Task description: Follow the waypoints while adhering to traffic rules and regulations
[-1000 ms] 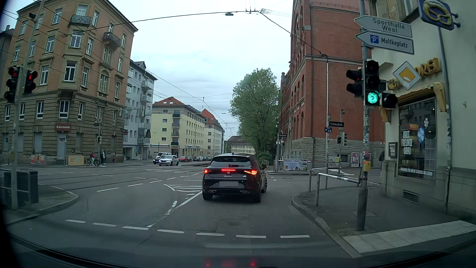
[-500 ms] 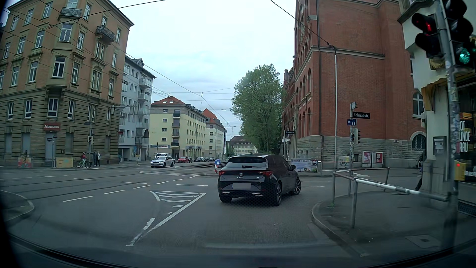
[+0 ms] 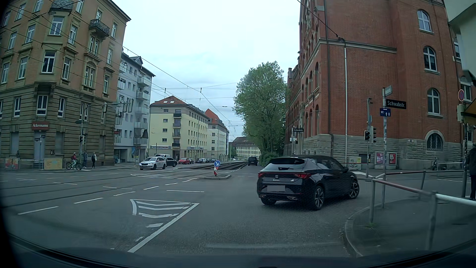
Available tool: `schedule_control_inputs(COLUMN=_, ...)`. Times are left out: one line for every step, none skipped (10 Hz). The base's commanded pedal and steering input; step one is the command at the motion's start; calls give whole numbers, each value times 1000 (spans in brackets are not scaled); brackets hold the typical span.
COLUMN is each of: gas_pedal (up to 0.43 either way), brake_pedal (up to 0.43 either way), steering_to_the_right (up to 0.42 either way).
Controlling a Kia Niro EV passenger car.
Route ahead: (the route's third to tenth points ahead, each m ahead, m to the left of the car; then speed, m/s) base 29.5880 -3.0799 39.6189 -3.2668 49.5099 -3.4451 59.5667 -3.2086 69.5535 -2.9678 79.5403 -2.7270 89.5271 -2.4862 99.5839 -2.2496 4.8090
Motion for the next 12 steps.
schedule_control_inputs(gas_pedal=98, brake_pedal=0, steering_to_the_right=-10)
schedule_control_inputs(gas_pedal=110, brake_pedal=0, steering_to_the_right=-10)
schedule_control_inputs(gas_pedal=110, brake_pedal=0, steering_to_the_right=-10)
schedule_control_inputs(gas_pedal=110, brake_pedal=0, steering_to_the_right=-9)
schedule_control_inputs(gas_pedal=110, brake_pedal=0, steering_to_the_right=-7)
schedule_control_inputs(gas_pedal=110, brake_pedal=0, steering_to_the_right=-7)
schedule_control_inputs(gas_pedal=118, brake_pedal=0, steering_to_the_right=-7)
schedule_control_inputs(gas_pedal=150, brake_pedal=0, steering_to_the_right=-7)
schedule_control_inputs(gas_pedal=150, brake_pedal=0, steering_to_the_right=-8)
schedule_control_inputs(gas_pedal=157, brake_pedal=0, steering_to_the_right=-3)
schedule_control_inputs(gas_pedal=169, brake_pedal=0, steering_to_the_right=8)
schedule_control_inputs(gas_pedal=169, brake_pedal=0, steering_to_the_right=22)
